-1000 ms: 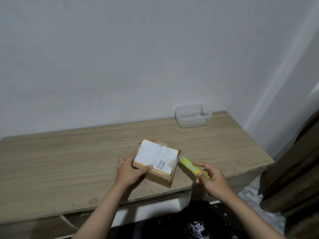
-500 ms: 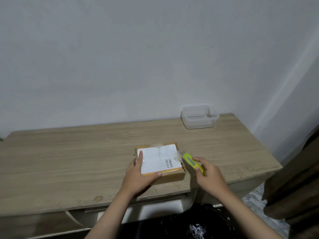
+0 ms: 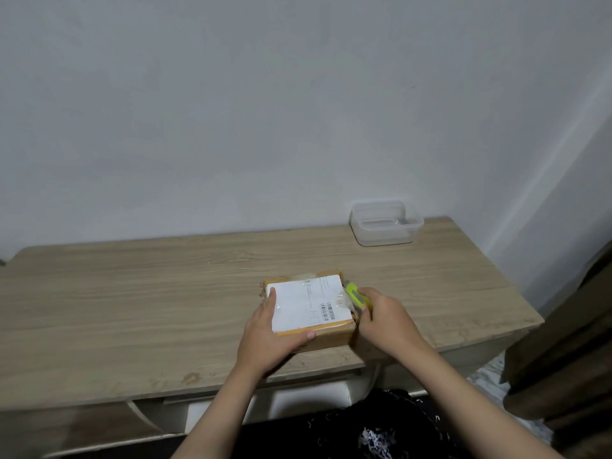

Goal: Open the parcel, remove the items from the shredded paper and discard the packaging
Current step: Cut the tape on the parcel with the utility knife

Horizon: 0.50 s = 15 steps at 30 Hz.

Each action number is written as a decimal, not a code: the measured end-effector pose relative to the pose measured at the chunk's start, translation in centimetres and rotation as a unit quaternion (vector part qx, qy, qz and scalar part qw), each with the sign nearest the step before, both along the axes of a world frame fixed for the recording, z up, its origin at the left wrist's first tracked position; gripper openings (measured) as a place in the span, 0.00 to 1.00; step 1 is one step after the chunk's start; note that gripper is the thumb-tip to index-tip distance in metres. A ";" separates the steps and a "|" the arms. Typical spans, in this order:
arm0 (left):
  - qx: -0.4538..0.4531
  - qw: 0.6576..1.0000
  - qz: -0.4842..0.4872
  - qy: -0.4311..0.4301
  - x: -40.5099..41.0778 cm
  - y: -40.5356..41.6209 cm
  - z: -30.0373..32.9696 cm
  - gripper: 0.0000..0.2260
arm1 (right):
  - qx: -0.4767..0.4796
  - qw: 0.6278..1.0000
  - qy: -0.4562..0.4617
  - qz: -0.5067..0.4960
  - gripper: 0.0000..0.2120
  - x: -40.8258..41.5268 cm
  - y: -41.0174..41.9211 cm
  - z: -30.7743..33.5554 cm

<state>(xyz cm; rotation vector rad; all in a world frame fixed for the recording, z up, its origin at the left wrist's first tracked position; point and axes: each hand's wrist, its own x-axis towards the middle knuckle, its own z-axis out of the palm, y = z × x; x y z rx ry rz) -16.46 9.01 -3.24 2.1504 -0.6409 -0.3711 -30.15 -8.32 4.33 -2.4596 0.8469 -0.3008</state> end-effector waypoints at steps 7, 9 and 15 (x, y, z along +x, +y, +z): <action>0.011 1.000 0.009 0.002 0.1 -0.1 -0.3 0.58 | -0.043 0.994 0.096 0.028 0.18 1.1 0.3 2.1; 0.016 1.000 0.016 0.002 0.0 -0.2 -0.4 0.57 | -0.047 0.990 0.124 0.042 0.17 1.4 0.2 3.0; 0.041 0.999 0.022 -0.001 0.1 -0.2 -0.6 0.58 | -0.044 0.986 0.150 0.060 0.17 1.2 0.0 4.5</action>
